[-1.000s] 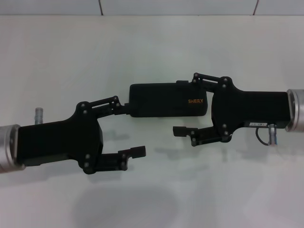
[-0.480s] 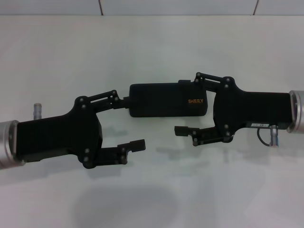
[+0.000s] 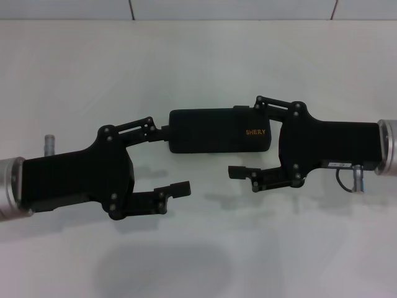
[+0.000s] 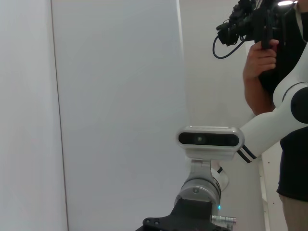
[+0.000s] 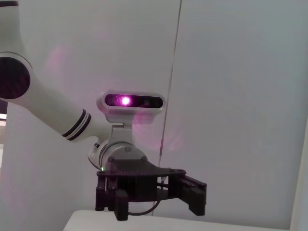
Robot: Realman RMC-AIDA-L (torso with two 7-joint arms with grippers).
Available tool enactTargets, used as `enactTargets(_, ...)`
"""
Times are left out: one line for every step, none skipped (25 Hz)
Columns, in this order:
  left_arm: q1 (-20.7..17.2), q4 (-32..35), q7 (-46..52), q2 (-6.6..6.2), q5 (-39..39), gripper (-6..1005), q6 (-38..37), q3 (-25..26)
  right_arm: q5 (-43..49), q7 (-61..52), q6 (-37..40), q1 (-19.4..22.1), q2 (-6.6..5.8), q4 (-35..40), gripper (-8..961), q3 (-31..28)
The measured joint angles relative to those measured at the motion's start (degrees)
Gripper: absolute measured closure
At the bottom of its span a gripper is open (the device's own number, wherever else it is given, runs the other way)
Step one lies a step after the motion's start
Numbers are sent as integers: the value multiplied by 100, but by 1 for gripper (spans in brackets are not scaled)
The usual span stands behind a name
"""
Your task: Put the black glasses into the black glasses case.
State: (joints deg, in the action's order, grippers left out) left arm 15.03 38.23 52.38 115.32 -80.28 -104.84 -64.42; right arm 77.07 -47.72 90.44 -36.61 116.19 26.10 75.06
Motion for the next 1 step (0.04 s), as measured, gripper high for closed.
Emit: enactTargets(0,0,0,0,3,227,-1,0,0,0,0,15,0,0,64,0)
